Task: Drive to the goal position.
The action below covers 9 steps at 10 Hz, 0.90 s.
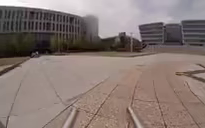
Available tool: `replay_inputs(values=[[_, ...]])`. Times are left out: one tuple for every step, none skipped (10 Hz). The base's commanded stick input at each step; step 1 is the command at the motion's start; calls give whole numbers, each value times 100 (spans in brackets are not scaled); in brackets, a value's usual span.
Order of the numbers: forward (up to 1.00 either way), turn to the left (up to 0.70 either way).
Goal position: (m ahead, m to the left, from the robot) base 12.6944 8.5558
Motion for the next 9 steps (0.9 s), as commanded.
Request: replay_inputs(values=[[70,0],[70,0],[70,0],[70,-35],[70,-19],[70,0],[70,0],[70,0],[70,0]])
